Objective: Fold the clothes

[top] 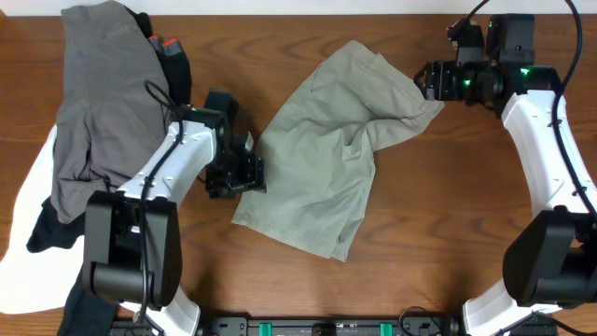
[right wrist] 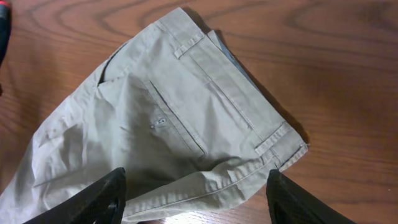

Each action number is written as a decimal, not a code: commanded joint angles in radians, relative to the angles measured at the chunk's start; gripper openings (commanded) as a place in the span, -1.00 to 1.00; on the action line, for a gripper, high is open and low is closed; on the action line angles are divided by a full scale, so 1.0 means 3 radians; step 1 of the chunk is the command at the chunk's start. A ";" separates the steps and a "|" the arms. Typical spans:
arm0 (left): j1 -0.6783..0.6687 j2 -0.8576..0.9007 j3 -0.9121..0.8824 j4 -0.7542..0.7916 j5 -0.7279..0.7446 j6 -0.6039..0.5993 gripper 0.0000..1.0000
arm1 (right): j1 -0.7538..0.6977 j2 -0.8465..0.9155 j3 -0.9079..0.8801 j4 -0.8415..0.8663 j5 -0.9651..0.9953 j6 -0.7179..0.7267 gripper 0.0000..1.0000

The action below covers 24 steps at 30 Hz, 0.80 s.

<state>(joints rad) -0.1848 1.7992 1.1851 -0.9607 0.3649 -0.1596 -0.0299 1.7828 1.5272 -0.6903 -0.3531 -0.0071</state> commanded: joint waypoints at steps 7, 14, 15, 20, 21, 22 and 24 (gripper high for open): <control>0.0020 0.0010 -0.0188 0.0080 -0.0381 0.0033 0.39 | 0.0127 0.0010 0.0070 -0.0003 0.0046 0.0019 0.42; 0.0020 0.0013 -0.0641 0.0530 -0.0459 0.0104 0.38 | 0.0126 0.0010 0.0070 -0.0003 0.0058 -0.0005 0.42; 0.0020 0.0013 -0.0690 0.0587 -0.0459 0.0104 0.32 | 0.0126 0.0010 0.0070 -0.0003 0.0071 -0.0008 0.43; 0.0020 0.0013 -0.0749 0.0671 -0.0458 0.0089 -0.36 | 0.0126 0.0010 0.0070 0.0006 0.0132 -0.0006 0.43; 0.0020 0.0013 -0.0748 0.0678 -0.0458 0.0079 -0.51 | 0.0126 0.0010 0.0070 0.0008 0.0139 -0.0006 0.42; 0.0020 0.0013 -0.0745 0.0679 -0.0456 0.0079 -0.63 | 0.0126 0.0010 0.0070 0.0008 0.0142 -0.0006 0.43; 0.0020 0.0011 -0.0711 0.0664 -0.0393 0.0080 -0.87 | 0.0126 0.0010 0.0070 0.0009 0.0142 -0.0006 0.42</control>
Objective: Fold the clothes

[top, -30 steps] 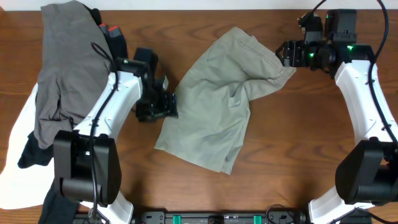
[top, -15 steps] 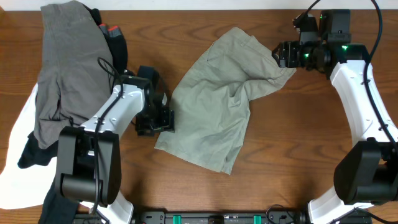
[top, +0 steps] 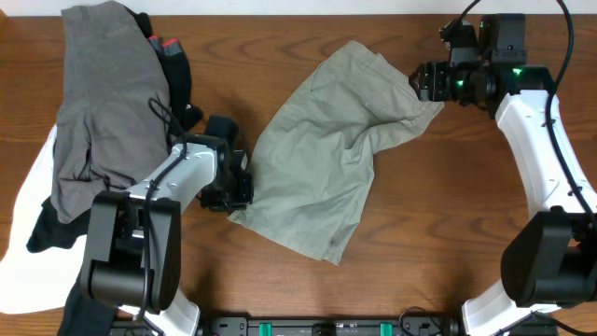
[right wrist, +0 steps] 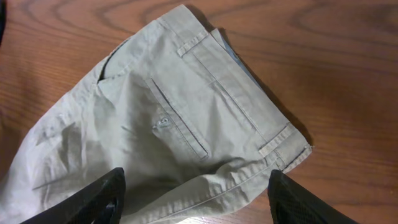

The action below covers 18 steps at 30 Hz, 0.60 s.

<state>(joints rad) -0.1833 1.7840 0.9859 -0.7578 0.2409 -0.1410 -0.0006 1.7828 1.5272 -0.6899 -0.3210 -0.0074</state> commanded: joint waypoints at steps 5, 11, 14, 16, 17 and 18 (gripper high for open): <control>0.0015 0.0042 0.0207 -0.0267 0.0039 0.0020 -0.88 | 0.0028 0.0010 0.0070 0.0009 0.0036 -0.0004 0.42; 0.0015 -0.0095 0.0755 -0.0643 0.0029 0.0032 -0.88 | 0.0028 0.0010 0.0070 0.0020 0.0074 -0.0005 0.43; 0.0014 -0.0170 0.0971 -0.0767 0.0029 0.0032 -0.88 | 0.0024 0.0010 0.0070 0.0028 0.0128 -0.0005 0.43; 0.0014 -0.0219 0.1094 -0.0866 0.0029 0.0031 -0.87 | 0.0024 0.0010 0.0070 0.0039 0.0140 -0.0003 0.43; 0.0014 -0.0242 0.1134 -0.0912 0.0029 0.0031 -0.88 | 0.0024 0.0010 0.0070 0.0056 0.0159 -0.0001 0.41; 0.0011 -0.0270 0.1164 -0.0959 0.0028 0.0032 -0.88 | 0.0024 0.0010 0.0070 0.0076 0.0174 0.0014 0.41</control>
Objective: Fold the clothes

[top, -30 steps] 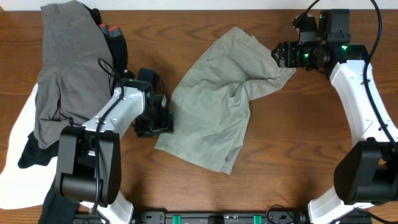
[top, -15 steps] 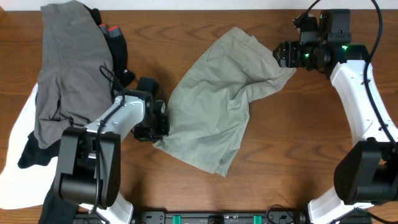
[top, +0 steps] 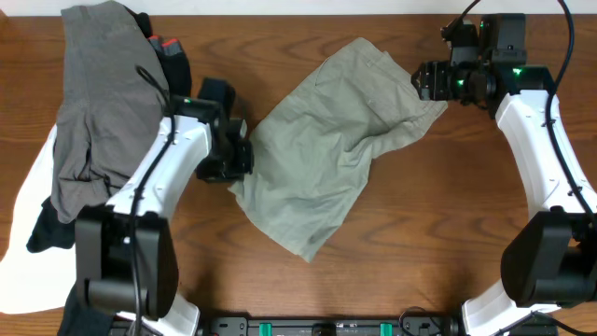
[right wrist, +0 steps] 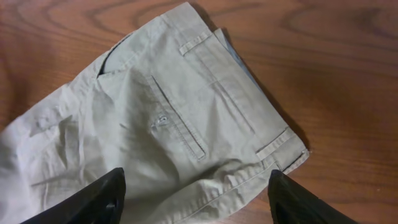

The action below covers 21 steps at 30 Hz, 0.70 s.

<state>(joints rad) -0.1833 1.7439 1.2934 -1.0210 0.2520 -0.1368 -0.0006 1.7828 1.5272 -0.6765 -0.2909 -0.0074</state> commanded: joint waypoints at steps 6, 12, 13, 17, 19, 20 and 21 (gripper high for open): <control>0.0011 -0.0351 0.0164 -0.0359 -0.0191 0.0017 -0.87 | 0.0036 0.0048 0.0070 0.0323 0.0085 0.0127 0.24; 0.0008 -0.0638 0.0262 -0.0562 -0.0184 0.0001 -0.75 | 0.0122 0.0128 0.0071 0.0599 0.0090 0.0135 0.22; 0.0008 -0.0701 0.0266 -0.0559 -0.0168 -0.0005 -0.74 | 0.0146 0.0150 0.0071 0.0624 0.0090 0.0136 0.20; 0.0008 -0.0832 0.0266 -0.0549 -0.0169 -0.0023 -0.73 | 0.0223 0.0174 0.0071 0.0647 0.0104 0.0136 0.17; 0.0008 -0.0832 0.0264 -0.0549 -0.0170 -0.0022 -0.87 | 0.0252 0.0174 0.0071 0.0647 0.0109 0.0136 0.15; 0.0008 -0.0824 0.0258 -0.0546 -0.0170 -0.0022 -0.88 | 0.0264 0.0174 0.0071 0.0647 0.0109 0.0137 0.15; 0.0008 -0.0816 0.0244 -0.0540 -0.0173 -0.0020 -0.88 | 0.0268 0.0174 0.0071 0.0635 0.0108 0.0137 0.15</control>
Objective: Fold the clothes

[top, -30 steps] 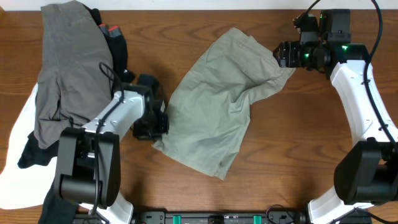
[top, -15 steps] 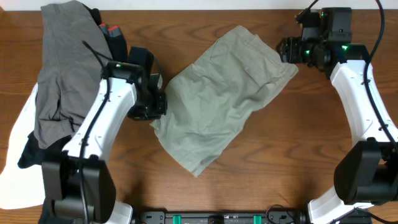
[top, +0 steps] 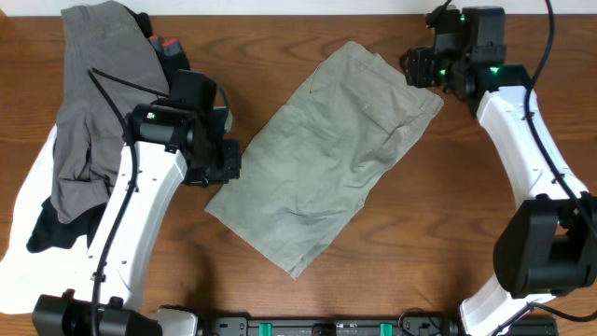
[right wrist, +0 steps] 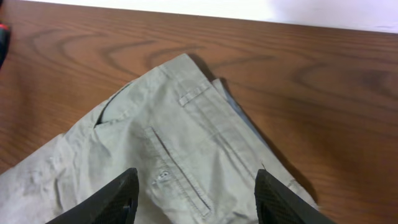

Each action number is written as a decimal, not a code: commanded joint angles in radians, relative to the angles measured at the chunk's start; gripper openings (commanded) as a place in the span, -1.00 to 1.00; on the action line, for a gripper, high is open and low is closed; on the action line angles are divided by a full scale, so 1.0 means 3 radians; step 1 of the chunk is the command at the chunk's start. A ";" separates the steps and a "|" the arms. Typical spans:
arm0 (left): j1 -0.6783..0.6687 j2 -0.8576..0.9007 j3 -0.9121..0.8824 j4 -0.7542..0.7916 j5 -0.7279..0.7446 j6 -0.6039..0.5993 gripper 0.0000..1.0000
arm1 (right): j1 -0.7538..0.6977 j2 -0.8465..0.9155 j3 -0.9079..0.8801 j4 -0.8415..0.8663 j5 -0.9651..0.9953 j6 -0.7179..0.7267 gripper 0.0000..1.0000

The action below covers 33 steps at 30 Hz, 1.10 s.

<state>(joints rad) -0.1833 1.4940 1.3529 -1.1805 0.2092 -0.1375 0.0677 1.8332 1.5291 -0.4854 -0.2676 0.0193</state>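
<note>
Khaki shorts (top: 326, 154) lie spread out on a slant across the middle of the wooden table, waistband at the back right, leg hems at the front left. In the right wrist view their back pocket and belt loops (right wrist: 186, 149) show below the camera. My right gripper (top: 420, 70) (right wrist: 196, 202) hangs open over the waistband end, its fingers (right wrist: 109, 199) wide apart with only flat cloth beneath them. My left gripper (top: 216, 163) sits at the shorts' left edge, seen from above only; its jaws are hidden under the wrist.
A pile of grey clothes (top: 93, 93) with black garments (top: 177, 65) and a small red object (top: 169, 43) fills the table's back left. White cloth (top: 28, 210) lies at the left edge. The table's rear edge runs just behind the waistband (right wrist: 249, 15).
The shorts now lie flatter, the fold across the middle gone and the hem corner further left. My left arm stands further left and looks higher. The right wrist camera has pulled back from the waistband.
The shorts first lay rumpled, with a fold near the waistband, my left gripper at the front-left hem and my right one at the waistband corner. The hem end shifted left at each moment as the left gripper moved. They now lie spread out.
</note>
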 commanded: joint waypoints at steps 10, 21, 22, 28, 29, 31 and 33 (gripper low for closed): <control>0.0092 0.0238 -0.0361 0.0290 -0.0326 0.0088 -0.20 | 0.0039 0.0006 0.0065 -0.0242 0.0032 0.0029 0.26; 0.0562 0.0753 -0.0573 0.0591 -0.0052 0.0423 -0.04 | 0.0033 0.0006 0.0065 -0.0263 0.0032 -0.0058 0.39; 0.0586 0.0824 -0.0573 0.0591 0.0055 0.0487 -0.03 | 0.0032 0.0006 0.0065 -0.0263 0.0031 -0.0058 0.40; 0.0610 0.1207 -0.0573 0.0589 0.0301 0.0585 -0.09 | 0.0008 0.0006 0.0065 -0.0275 0.0031 -0.0071 0.42; 0.0610 0.1241 -0.0573 0.0586 0.0301 0.0585 -0.19 | 0.0001 0.0006 0.0065 -0.0278 0.0032 -0.0081 0.42; 0.0610 0.1268 -0.0573 0.0563 0.0301 0.0585 -0.51 | -0.0014 0.0006 0.0065 -0.0287 0.0032 -0.0093 0.42; 0.0610 0.1265 -0.0573 0.0551 0.0303 0.0582 -0.62 | -0.0029 0.0006 0.0065 -0.0289 0.0031 -0.0092 0.42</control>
<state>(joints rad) -0.0017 1.8732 1.1858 -1.0061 0.2787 0.0227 0.0689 1.8336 1.5299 -0.5671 -0.2607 0.0105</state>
